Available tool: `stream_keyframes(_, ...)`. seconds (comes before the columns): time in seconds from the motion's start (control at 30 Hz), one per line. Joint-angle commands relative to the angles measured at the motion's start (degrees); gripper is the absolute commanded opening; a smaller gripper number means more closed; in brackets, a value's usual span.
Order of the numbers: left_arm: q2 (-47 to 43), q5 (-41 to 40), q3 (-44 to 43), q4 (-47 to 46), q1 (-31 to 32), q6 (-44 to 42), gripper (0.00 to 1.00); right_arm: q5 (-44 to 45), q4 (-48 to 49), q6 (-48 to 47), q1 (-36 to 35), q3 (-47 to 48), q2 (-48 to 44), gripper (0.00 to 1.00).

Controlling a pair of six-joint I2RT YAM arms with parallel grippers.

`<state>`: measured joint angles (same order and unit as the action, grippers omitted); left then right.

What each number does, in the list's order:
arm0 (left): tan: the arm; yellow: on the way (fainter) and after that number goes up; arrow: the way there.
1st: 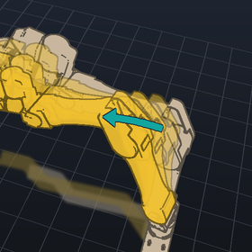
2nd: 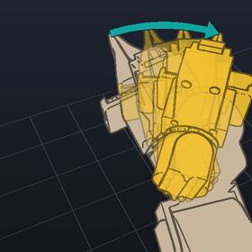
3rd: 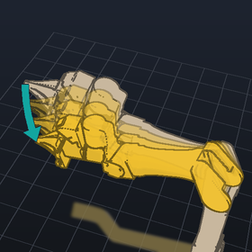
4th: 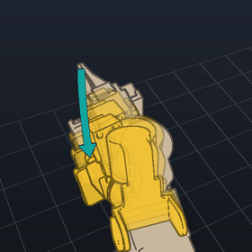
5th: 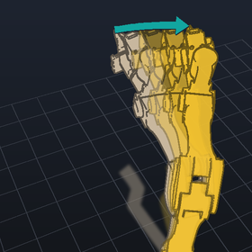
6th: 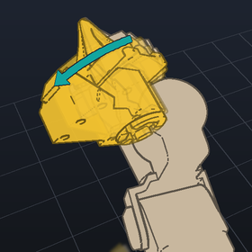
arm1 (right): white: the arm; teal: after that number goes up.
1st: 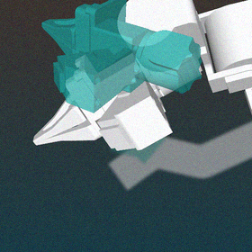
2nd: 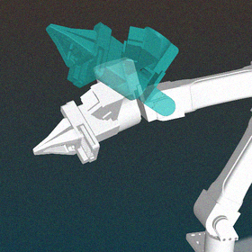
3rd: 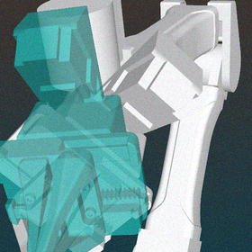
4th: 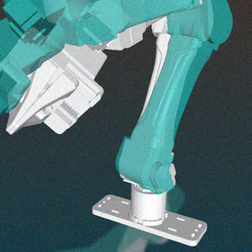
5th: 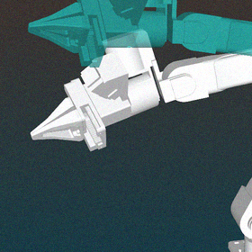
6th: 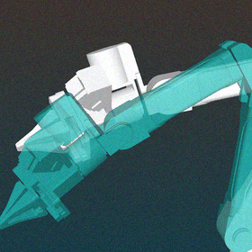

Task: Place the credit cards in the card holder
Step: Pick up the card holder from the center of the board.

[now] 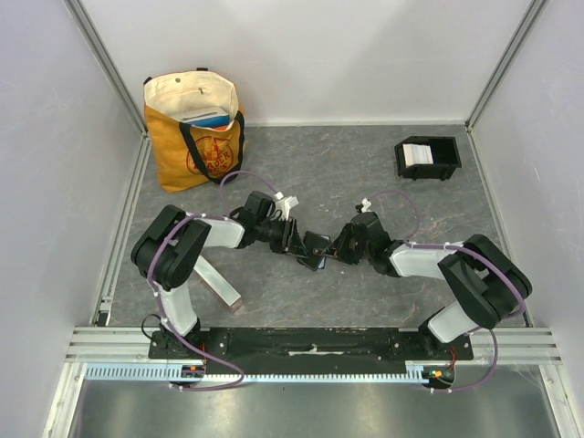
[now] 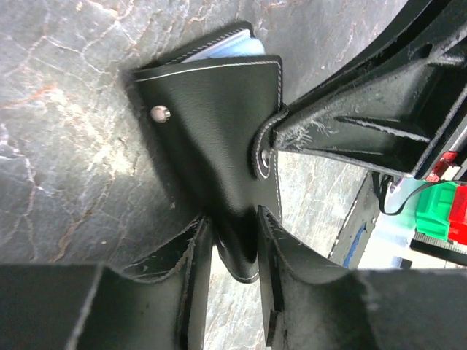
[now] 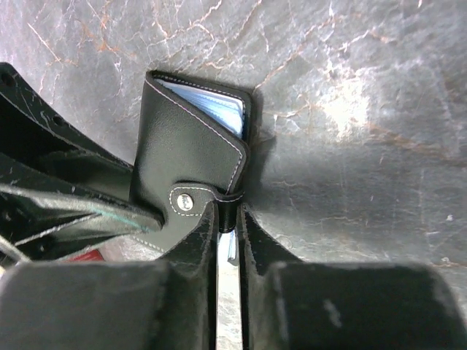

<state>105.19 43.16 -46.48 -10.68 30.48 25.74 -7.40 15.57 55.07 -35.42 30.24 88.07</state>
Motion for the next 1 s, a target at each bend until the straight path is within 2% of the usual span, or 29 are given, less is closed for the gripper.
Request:
stream_keyframes(0.0,-1.1,3.8,-0.1,0.8,4.2,3.4,0.39,1.8,-0.6,-2.2,-1.0,2.5,1.3,0.08)
stream_keyframes(0.03,-1.1,3.6,-0.3,0.7,4.5,3.7,0.41,2.1,-1.2,-2.8,-1.1,2.5,1.0,0.02)
stream_keyframes(0.07,-1.1,3.4,-0.5,0.8,4.4,4.1,0.43,2.6,-2.0,-3.0,-1.1,2.6,0.4,0.0)
stream_keyframes(0.27,-4.9,-2.3,-0.7,4.2,4.5,3.1,0.62,3.2,-5.5,-7.0,-1.2,2.5,-4.4,0.0)
stream_keyframes(0.33,-7.3,-4.6,-0.5,5.5,4.2,2.5,0.73,2.2,-5.6,-8.2,-1.1,2.6,-6.4,0.0)
stream_keyframes(0.5,-15.3,-5.3,3.0,1.6,0.6,5.0,0.89,-1.3,-6.6,-9.3,-1.1,2.5,-12.6,0.0)
stream_keyframes(0.83,-21.7,8.2,8.1,-14.4,-6.5,13.5,0.91,-5.3,-5.7,-7.6,-1.1,1.6,-23.1,0.0)
stream_keyframes(0.97,-22.6,13.8,11.5,-26.5,-8.9,20.8,0.91,-6.7,-3.8,-6.6,-1.0,1.2,-26.5,0.0)
